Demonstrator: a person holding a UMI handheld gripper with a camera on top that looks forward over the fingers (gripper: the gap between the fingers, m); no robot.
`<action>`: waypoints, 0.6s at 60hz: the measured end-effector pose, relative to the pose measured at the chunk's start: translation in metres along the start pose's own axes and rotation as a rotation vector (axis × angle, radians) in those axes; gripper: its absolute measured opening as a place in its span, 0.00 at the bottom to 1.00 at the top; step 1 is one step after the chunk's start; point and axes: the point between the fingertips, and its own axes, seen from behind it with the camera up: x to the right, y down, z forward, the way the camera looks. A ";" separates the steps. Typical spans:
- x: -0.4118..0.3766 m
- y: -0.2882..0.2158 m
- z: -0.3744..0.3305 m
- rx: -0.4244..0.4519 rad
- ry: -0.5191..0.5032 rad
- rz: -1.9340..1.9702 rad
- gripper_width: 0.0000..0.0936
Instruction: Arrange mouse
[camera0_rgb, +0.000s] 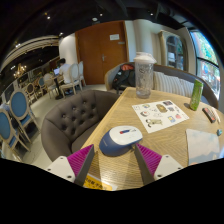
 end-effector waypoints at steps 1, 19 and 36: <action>0.001 -0.001 0.003 -0.004 0.004 0.000 0.90; 0.007 -0.026 0.043 -0.042 0.107 0.034 0.90; 0.014 -0.031 0.051 -0.007 0.160 0.041 0.73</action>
